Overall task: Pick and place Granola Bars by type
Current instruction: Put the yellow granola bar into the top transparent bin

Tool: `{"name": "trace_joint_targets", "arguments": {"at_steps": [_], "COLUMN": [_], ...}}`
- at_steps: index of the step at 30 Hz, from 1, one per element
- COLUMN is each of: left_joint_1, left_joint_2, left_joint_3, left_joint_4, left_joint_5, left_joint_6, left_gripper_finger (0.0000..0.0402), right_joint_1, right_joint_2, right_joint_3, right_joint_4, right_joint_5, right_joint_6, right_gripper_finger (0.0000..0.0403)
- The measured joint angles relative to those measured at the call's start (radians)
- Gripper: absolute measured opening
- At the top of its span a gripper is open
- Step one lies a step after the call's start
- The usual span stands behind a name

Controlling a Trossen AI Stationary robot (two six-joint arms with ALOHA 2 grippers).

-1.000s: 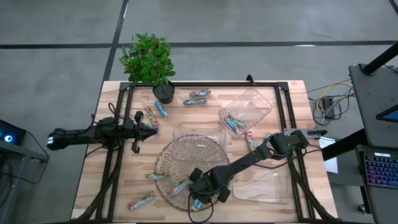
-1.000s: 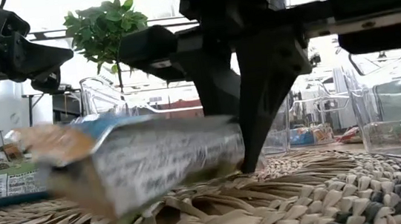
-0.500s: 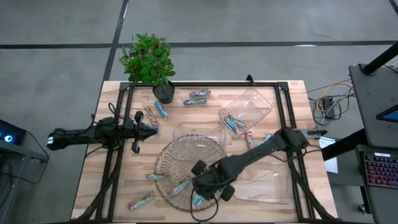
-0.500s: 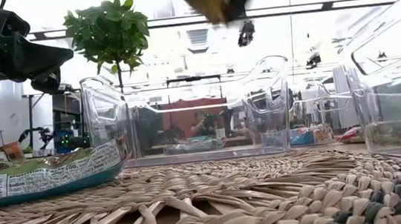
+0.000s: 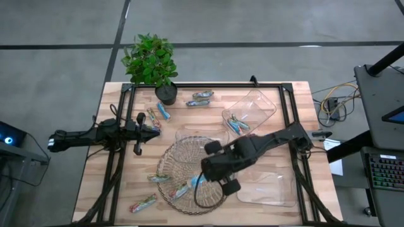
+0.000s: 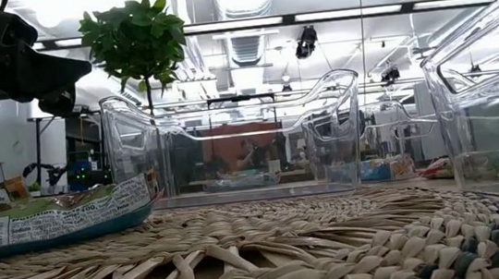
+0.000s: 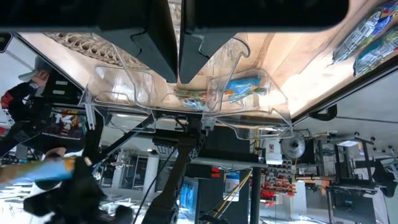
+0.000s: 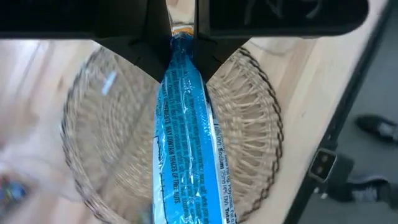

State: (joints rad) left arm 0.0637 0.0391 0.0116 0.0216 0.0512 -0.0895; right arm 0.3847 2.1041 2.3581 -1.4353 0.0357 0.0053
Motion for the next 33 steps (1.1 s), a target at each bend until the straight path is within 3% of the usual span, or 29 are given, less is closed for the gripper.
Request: {"name": "trace_joint_targets", "arguments": {"at_steps": [8,20,26,33], "left_joint_1": [0.000,0.000,0.000,0.000], "left_joint_2": [0.000,0.000,0.000,0.000], "left_joint_3": [0.000,0.000,0.000,0.000], "left_joint_4": [0.000,0.000,0.000,0.000], "left_joint_5": [0.000,0.000,0.000,0.000], "left_joint_6": [0.000,0.000,0.000,0.000], "left_gripper_finger": [0.0000,0.0000,0.0000,0.0000], "right_joint_1": [-0.094,-0.309,-0.413,-0.523], "right_joint_2": [-0.056,-0.076,-0.078,-0.112], "right_joint_3": [-0.010,-0.011,-0.068,-0.224], "right_joint_4": [-0.103,-0.136,-0.135,-0.135], "right_joint_5": [0.104,0.124,0.125,0.121], "right_joint_6": [0.235,0.511,0.564,0.530], "right_gripper_finger": [0.0024,0.0024,0.0024,0.0024]}}
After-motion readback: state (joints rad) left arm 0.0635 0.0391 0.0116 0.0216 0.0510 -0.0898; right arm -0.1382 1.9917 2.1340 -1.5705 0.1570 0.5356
